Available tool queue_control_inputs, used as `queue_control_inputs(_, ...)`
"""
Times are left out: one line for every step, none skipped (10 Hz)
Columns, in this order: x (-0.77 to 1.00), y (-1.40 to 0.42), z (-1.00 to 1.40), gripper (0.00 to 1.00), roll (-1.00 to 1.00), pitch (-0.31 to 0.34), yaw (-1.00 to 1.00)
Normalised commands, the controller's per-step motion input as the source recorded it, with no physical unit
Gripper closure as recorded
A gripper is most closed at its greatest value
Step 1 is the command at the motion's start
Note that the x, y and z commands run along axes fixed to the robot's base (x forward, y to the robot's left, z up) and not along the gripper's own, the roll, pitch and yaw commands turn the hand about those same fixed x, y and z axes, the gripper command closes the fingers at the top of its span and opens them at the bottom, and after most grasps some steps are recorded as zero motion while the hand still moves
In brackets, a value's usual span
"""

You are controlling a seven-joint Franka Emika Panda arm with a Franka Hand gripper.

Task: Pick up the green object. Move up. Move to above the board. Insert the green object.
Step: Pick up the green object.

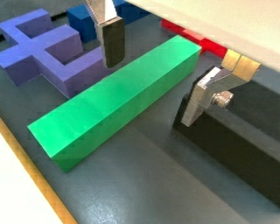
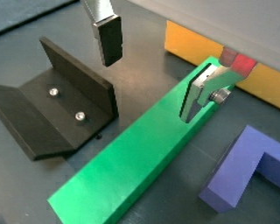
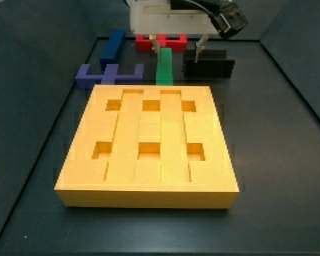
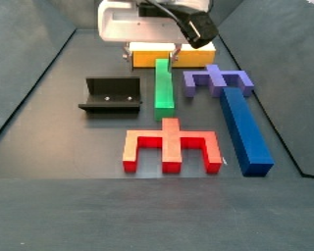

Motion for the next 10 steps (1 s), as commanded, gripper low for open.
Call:
queue_control_inputs(-0.11,0.00,-0.17,0.00,0.02,-0.091,-0.01)
queue_control_inputs(-0.11,0.00,-0.24,0.00,0.00,-0.119,-0.02)
queue_control_inputs(-0.07,0.00,-0.19,0.00,0.00,-0.091,-0.03)
queue_control_inputs(-0.15,0.00,-0.23,0.00,0.02,-0.100,-0.03)
queue_control_inputs(-0.02,0.01,-0.21,0.00,0.00,-0.060,-0.01)
queue_control_inputs(0.00,0.07,-0.19,0.00,0.00,-0.009,-0.03)
queue_control_inputs(0.00,0.03,-0.19,0.00,0.00,-0.020,-0.05)
queue_control_inputs(0.00,0.04,-0.21,0.00,0.00,-0.020,-0.07)
queue_control_inputs(0.00,0.05,-0.21,0.00,0.00,-0.020,-0.07)
queue_control_inputs(0.00,0.05,-0.24,0.00,0.00,-0.019,-0.07)
